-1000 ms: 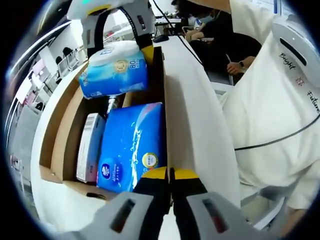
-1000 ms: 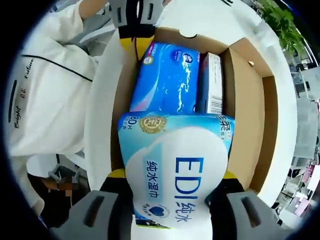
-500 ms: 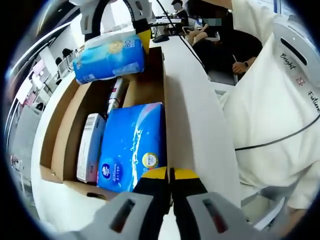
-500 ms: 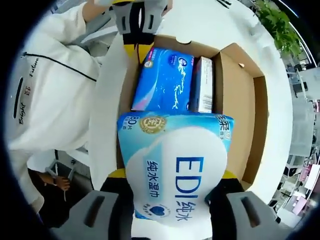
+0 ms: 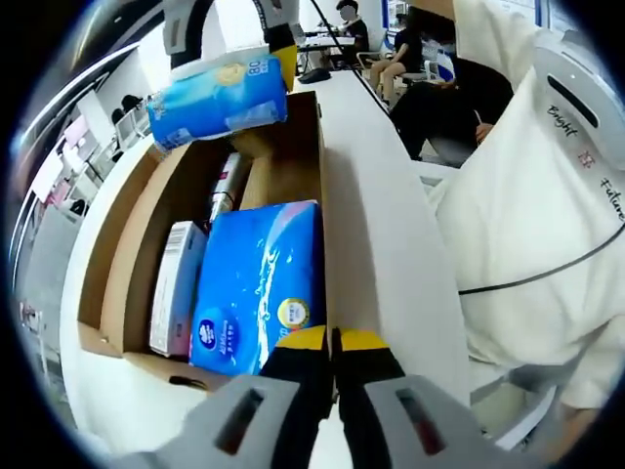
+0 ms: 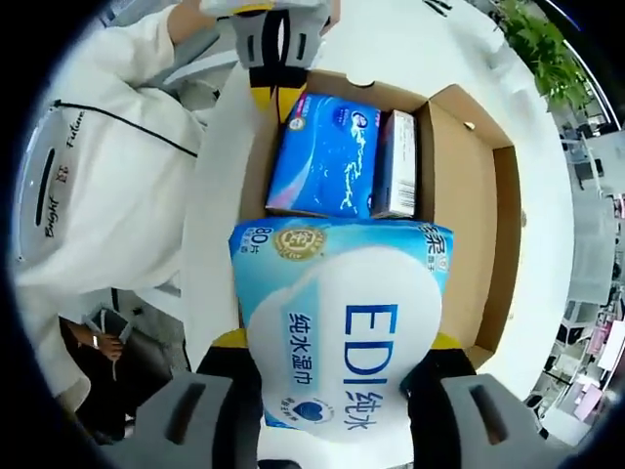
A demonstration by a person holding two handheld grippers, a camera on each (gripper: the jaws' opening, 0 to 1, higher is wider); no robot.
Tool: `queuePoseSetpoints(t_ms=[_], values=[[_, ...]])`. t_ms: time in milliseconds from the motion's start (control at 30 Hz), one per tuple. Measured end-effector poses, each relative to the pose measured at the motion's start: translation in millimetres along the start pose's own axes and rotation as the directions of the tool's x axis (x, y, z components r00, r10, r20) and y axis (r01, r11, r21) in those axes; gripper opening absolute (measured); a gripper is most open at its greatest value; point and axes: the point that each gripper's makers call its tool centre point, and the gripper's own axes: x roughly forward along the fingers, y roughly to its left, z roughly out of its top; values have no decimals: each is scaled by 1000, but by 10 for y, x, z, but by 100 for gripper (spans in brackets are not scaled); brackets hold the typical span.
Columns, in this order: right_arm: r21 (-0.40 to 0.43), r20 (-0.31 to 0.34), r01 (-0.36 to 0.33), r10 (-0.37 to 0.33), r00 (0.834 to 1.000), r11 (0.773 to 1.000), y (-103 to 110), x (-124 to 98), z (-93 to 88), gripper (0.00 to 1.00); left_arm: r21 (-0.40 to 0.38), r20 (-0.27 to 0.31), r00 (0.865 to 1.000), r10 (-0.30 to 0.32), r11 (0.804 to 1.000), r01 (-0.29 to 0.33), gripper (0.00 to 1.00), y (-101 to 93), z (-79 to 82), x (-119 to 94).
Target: Operate the shoe box by opening the lid, removing the specified soft item, and placing it in the target area until the item is outside and the box remains undamaged.
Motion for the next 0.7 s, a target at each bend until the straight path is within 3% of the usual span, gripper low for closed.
queuePoseSetpoints(t_ms=[467, 700], values=[[29, -41, 3, -2, 999, 1000, 5, -134, -263, 58, 1, 1, 1000, 3, 1000, -3, 1, 2, 5, 4], [30, 16, 18, -18, 1000, 999, 12, -190, -321, 58, -1, 0, 1000, 0, 1000, 0, 1, 3, 5, 6]])
